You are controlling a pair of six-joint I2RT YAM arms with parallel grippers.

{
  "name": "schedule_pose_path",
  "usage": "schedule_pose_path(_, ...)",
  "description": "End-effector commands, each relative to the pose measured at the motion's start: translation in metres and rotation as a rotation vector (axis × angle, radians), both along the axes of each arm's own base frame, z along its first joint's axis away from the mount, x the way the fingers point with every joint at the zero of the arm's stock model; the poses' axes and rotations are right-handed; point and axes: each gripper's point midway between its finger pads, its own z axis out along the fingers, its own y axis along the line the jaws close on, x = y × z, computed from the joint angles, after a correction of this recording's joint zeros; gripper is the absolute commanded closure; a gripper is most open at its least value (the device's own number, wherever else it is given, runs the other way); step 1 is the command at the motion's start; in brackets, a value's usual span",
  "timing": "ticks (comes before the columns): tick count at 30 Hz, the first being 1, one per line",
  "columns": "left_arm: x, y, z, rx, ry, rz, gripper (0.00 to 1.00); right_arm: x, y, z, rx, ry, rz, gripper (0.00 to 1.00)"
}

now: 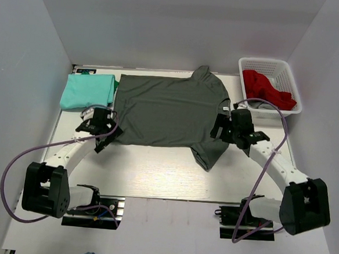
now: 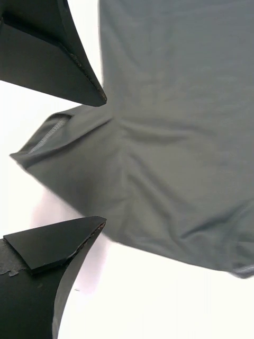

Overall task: Fold and stack the t-shirts
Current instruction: Flatten out the tshirt

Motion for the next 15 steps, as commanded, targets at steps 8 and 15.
schedule_pose_path(8,-0.004,0.000,-0.045,-0.120,0.073,0.116,0.00,-0.038,-0.003,-0.019,0.034,0.044,0.007,0.10)
schedule_pose_path(15,-0.002,0.005,-0.047,-0.139,0.045,0.144,0.03,-0.049,-0.006,-0.034,0.011,0.097,0.020,0.10)
